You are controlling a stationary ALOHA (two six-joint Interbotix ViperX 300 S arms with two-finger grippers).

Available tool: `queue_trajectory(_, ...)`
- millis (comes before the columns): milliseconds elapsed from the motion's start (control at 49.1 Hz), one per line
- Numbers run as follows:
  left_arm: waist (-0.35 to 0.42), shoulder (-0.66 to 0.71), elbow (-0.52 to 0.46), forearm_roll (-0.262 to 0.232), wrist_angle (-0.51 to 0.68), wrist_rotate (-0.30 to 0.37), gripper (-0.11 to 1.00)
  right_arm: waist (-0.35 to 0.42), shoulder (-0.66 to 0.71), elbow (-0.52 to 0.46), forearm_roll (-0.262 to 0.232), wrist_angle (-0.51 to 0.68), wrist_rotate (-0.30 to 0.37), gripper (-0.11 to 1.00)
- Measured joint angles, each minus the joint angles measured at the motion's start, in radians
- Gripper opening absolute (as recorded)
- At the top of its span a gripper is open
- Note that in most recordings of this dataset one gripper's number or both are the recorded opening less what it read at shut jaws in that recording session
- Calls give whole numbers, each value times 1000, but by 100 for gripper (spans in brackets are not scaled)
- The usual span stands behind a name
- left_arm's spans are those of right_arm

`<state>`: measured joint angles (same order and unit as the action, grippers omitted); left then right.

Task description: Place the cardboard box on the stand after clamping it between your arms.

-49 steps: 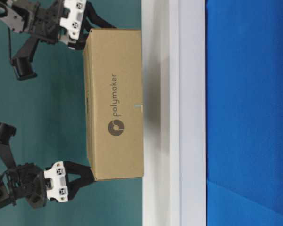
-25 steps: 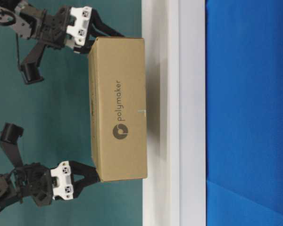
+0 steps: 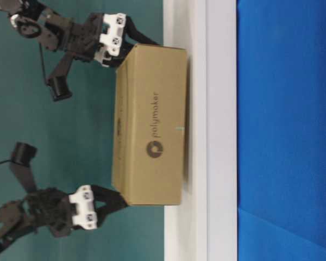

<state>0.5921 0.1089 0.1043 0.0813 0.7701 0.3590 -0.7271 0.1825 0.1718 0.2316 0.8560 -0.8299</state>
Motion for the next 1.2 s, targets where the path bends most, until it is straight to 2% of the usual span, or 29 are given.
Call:
queue_trajectory(224,14,-6,84,-2,-87,-2,87,-3,9,9,23,-8,-8,97)
queue_trajectory(346,28,-14,107,-2,-132,-2,87,-15,9,51,38,-43,-8,96)
queue_trajectory(591,60,-29,144,-3,-186,-11,87,-55,-11,101,69,-114,-25,96)
queue_trajectory(957,60,-124,259,-21,-221,-37,87,-67,-23,130,92,-127,-38,96)
queue_trajectory(1201,109,-198,318,-25,-224,15,87,-115,-114,196,97,-130,-32,96)
